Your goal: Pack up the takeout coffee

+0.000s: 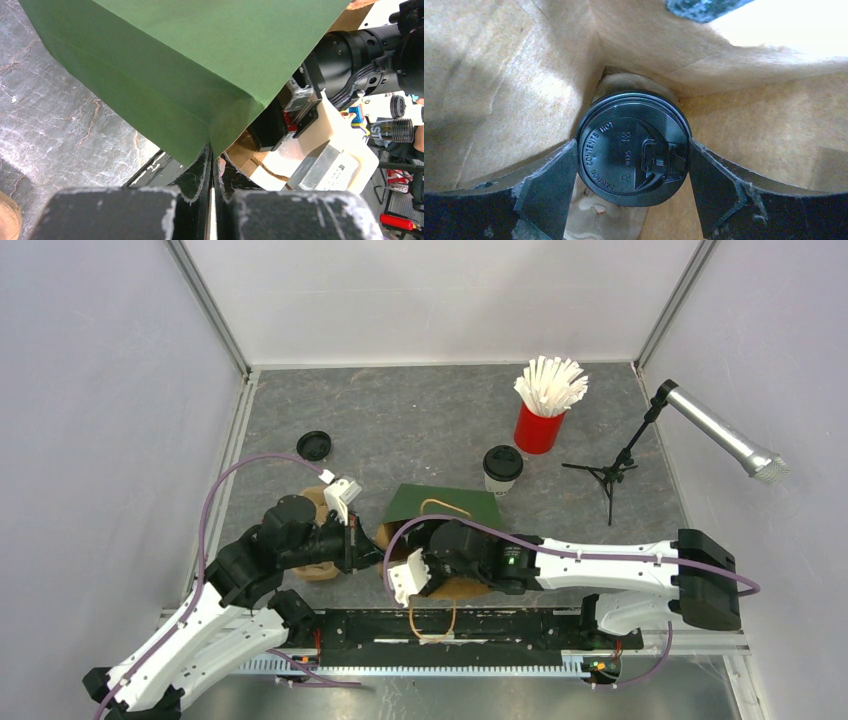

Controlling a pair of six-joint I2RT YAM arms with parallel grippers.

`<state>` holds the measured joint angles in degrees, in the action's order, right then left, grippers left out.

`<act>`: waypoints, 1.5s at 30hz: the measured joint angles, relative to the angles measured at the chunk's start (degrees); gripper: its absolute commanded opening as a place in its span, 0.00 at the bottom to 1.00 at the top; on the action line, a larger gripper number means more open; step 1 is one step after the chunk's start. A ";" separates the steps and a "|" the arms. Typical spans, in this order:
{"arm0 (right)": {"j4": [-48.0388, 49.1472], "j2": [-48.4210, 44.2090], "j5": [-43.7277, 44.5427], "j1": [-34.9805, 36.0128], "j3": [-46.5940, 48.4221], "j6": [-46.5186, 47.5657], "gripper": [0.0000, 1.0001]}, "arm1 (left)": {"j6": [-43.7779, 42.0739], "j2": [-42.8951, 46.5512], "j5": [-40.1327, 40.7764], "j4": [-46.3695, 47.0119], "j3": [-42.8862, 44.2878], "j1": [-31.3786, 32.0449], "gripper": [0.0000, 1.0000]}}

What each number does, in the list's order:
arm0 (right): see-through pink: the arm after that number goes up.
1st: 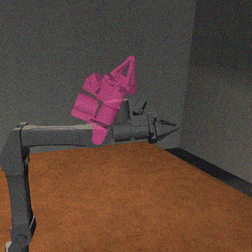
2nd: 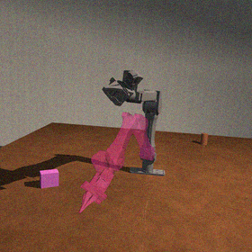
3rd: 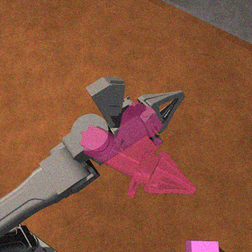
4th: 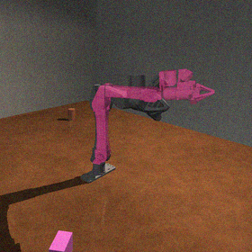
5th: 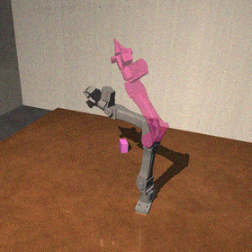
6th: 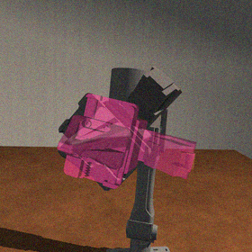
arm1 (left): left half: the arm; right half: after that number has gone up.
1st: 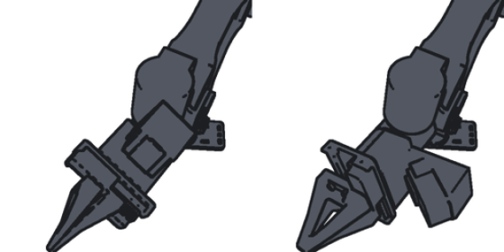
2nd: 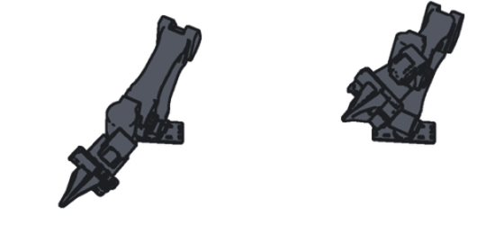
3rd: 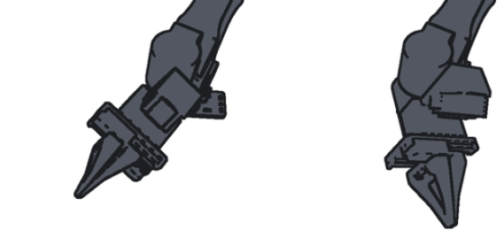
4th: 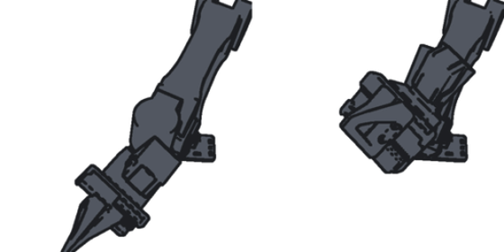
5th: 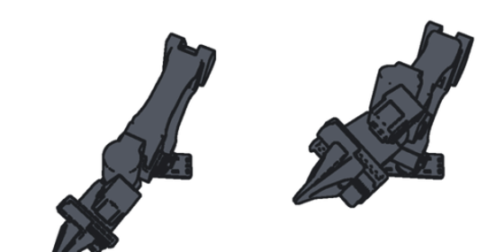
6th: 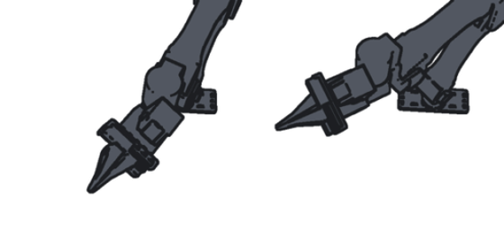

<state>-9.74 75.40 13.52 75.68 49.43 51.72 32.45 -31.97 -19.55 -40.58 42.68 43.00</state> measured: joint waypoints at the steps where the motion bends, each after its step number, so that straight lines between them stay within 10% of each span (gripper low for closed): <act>1: 0.02 0.20 -0.04 -0.02 0.00 0.00 0.82 | 0.02 0.04 0.00 -0.02 -0.02 0.00 0.07; 45: 5.40 7.04 5.14 -0.07 0.39 -1.42 0.84 | 3.54 1.18 0.31 0.61 -2.16 -0.02 0.04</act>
<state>-4.34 82.43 18.65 75.61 49.82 50.30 35.99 -30.79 -19.25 -39.97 40.51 42.98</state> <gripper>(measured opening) 0.843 0.045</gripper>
